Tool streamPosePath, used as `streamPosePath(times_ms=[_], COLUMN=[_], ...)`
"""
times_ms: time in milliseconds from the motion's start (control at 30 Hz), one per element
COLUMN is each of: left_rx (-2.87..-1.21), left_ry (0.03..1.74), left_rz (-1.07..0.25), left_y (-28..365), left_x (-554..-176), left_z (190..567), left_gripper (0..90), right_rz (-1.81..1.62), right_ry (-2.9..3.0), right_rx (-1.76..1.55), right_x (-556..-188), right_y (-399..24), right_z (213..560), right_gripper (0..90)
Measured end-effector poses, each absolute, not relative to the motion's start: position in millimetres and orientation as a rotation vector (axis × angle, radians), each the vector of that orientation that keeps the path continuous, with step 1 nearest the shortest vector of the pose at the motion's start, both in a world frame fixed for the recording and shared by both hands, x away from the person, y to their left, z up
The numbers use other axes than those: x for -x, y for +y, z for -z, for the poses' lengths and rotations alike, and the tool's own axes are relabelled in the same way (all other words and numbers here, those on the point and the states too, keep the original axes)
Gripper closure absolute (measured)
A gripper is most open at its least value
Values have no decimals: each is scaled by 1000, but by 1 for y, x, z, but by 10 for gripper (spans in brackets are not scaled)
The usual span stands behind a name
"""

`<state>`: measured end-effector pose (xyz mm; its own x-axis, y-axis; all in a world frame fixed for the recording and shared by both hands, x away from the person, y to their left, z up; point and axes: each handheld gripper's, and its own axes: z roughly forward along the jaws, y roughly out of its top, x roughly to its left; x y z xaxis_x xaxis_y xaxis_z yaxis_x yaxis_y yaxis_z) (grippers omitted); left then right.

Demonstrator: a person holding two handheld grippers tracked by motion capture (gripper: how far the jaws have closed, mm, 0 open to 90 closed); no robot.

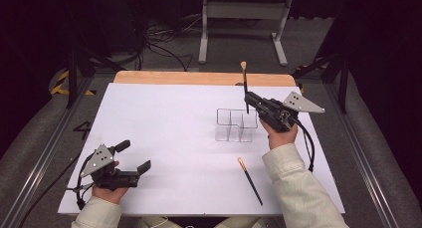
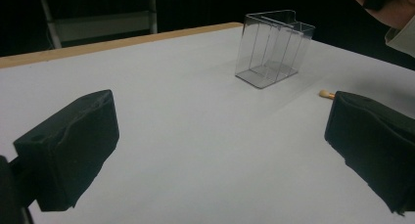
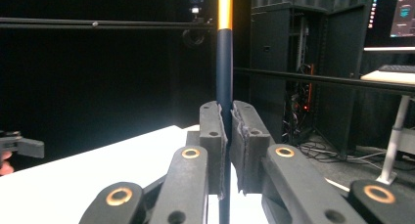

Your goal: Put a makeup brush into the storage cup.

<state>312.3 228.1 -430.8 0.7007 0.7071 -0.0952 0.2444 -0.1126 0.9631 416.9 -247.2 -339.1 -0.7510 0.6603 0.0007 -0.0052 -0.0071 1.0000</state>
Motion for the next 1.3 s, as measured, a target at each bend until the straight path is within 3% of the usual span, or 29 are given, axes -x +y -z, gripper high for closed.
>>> streamPosePath(times_ms=[1300], left_rx=[-1683], left_ry=[779], left_rz=[-470], left_y=[229], left_x=[-311], left_z=[431], left_gripper=[4], right_rz=[-1763], right_ry=[1857], right_rx=[-804], right_x=[-442], right_y=[-242], right_z=[382], right_gripper=[839])
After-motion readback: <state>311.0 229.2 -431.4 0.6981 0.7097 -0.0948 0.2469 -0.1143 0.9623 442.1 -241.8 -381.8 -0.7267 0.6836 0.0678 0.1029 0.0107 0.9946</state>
